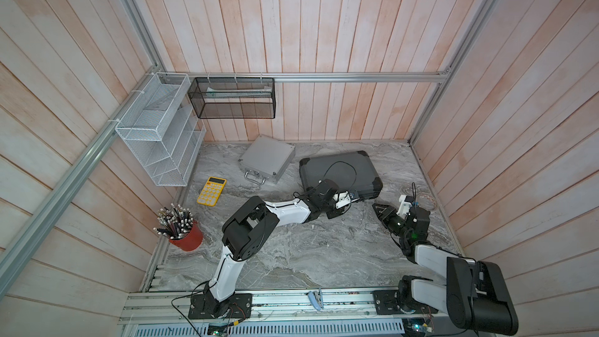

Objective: Open the poker set cases
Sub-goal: Open the fastener on the poker set case, then place the poker set case at the center of the board.

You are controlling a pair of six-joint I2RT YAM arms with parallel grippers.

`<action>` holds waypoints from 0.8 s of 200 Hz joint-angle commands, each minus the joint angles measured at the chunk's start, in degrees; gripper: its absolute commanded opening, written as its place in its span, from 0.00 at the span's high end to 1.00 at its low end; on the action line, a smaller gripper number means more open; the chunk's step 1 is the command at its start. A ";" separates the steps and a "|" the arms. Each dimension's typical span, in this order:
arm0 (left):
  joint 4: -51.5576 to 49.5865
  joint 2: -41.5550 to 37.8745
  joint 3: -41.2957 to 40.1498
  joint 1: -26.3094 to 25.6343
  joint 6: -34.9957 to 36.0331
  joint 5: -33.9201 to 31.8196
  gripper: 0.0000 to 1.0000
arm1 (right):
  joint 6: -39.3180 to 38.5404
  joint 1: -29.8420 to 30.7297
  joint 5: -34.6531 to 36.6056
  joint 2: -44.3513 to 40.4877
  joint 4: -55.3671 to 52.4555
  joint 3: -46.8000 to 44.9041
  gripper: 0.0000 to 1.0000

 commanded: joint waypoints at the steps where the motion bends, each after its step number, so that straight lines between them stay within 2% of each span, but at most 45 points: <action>1: -3.82 -0.74 -2.13 -0.12 -10.25 1.13 0.98 | -1.59 -0.48 -0.69 -0.10 -1.50 1.18 0.65; 23: -3.75 -0.70 -3.27 -0.79 -10.19 -0.14 0.89 | -2.10 -0.50 -1.78 1.06 -1.39 1.14 0.65; 28: -3.76 -0.78 -3.46 -0.80 -10.40 -0.16 0.86 | -2.40 -0.50 -2.52 1.61 -1.60 1.44 0.61; 54: -3.17 -1.33 -4.83 -1.09 -11.10 0.03 0.77 | -4.21 -0.50 -4.25 3.24 -4.35 3.17 0.54; 87: -2.97 -1.42 -5.30 -1.79 -11.94 0.35 0.76 | -5.34 -0.50 -6.37 4.65 -5.79 5.09 0.48; 122: -2.91 -0.44 -5.06 -3.65 -12.78 0.07 0.75 | -5.46 -0.50 -7.02 5.63 -5.54 5.18 0.47; 160: -3.17 -0.07 -5.48 -4.61 -12.64 -0.64 0.68 | -5.40 -0.50 -7.51 5.76 -5.18 4.67 0.46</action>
